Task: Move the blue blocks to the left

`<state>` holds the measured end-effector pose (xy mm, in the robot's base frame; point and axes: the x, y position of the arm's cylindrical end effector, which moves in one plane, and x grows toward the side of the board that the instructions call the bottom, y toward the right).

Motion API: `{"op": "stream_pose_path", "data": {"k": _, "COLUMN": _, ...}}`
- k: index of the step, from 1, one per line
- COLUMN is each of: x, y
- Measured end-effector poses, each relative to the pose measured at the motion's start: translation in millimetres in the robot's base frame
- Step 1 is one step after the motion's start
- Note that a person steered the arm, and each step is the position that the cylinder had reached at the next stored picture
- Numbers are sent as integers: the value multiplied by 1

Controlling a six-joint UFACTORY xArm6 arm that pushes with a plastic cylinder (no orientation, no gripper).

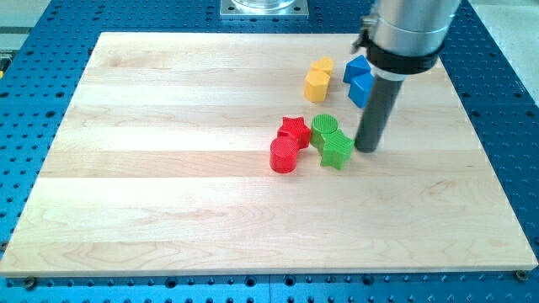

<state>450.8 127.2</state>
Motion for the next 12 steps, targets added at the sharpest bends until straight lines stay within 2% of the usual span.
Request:
{"op": "stream_pose_path", "data": {"k": 1, "x": 0, "y": -22}}
{"op": "stream_pose_path", "data": {"k": 2, "x": 0, "y": -6}}
{"op": "stream_pose_path", "data": {"k": 4, "x": -1, "y": 115}}
{"op": "stream_pose_path", "data": {"k": 5, "x": -41, "y": 129}}
{"op": "stream_pose_path", "data": {"k": 6, "x": -77, "y": 116}}
{"op": "stream_pose_path", "data": {"k": 7, "x": -97, "y": 86}}
{"op": "stream_pose_path", "data": {"k": 8, "x": -99, "y": 83}}
{"op": "stream_pose_path", "data": {"k": 10, "x": -91, "y": 40}}
{"op": "stream_pose_path", "data": {"k": 11, "x": -90, "y": 38}}
{"op": "stream_pose_path", "data": {"k": 12, "x": -93, "y": 73}}
